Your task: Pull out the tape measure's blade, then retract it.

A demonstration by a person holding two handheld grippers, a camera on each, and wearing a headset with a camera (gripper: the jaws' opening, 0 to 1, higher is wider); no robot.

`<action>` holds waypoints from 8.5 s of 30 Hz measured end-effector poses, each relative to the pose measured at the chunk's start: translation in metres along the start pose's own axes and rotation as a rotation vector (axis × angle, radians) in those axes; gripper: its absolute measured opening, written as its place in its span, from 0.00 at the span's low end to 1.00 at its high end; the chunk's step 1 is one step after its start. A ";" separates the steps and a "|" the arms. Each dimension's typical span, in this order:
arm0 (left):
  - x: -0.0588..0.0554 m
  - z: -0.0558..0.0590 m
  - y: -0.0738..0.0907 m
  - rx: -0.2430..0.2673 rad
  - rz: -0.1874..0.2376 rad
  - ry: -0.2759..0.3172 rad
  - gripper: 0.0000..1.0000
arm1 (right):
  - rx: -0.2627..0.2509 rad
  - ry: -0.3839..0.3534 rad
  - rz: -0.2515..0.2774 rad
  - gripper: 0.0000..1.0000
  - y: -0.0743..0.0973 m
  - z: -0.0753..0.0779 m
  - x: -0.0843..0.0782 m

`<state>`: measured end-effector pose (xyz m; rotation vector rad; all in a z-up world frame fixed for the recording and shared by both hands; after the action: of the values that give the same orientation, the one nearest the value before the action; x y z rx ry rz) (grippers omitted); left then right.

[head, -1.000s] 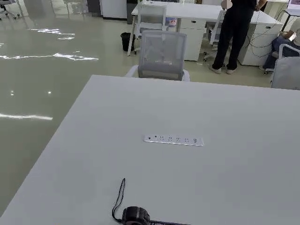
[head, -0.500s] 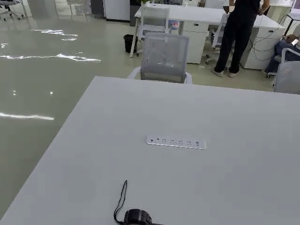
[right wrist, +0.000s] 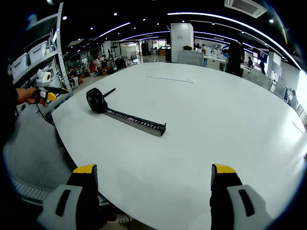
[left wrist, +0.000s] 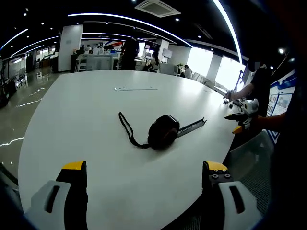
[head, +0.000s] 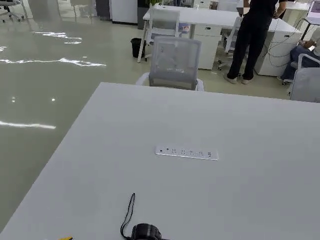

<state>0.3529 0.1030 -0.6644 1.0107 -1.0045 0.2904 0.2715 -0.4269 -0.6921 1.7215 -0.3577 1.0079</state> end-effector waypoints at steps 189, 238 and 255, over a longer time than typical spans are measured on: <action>0.039 0.086 -0.177 0.363 -0.143 0.064 0.64 | 0.354 0.384 -0.196 0.15 -0.131 0.048 0.057; 0.038 0.085 -0.174 0.343 -0.127 0.068 0.63 | 0.373 0.404 -0.225 0.15 -0.135 0.042 0.061; 0.037 0.085 -0.174 0.338 -0.127 0.069 0.64 | 0.378 0.405 -0.232 0.15 -0.138 0.039 0.063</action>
<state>0.4341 -0.0679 -0.7205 1.3554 -0.8400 0.3956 0.4183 -0.3924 -0.7348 1.7802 0.3052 1.2725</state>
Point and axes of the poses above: the centre of the closed fingertips' face, and the gripper's own axes: y roughly backward along the fingers, z roughly to its right, x roughly out of its top, the point moved 10 cm from there along y, roughly backward along the fingers, and after that the axes turned 3 degrees about x, right-handed, at the moved point
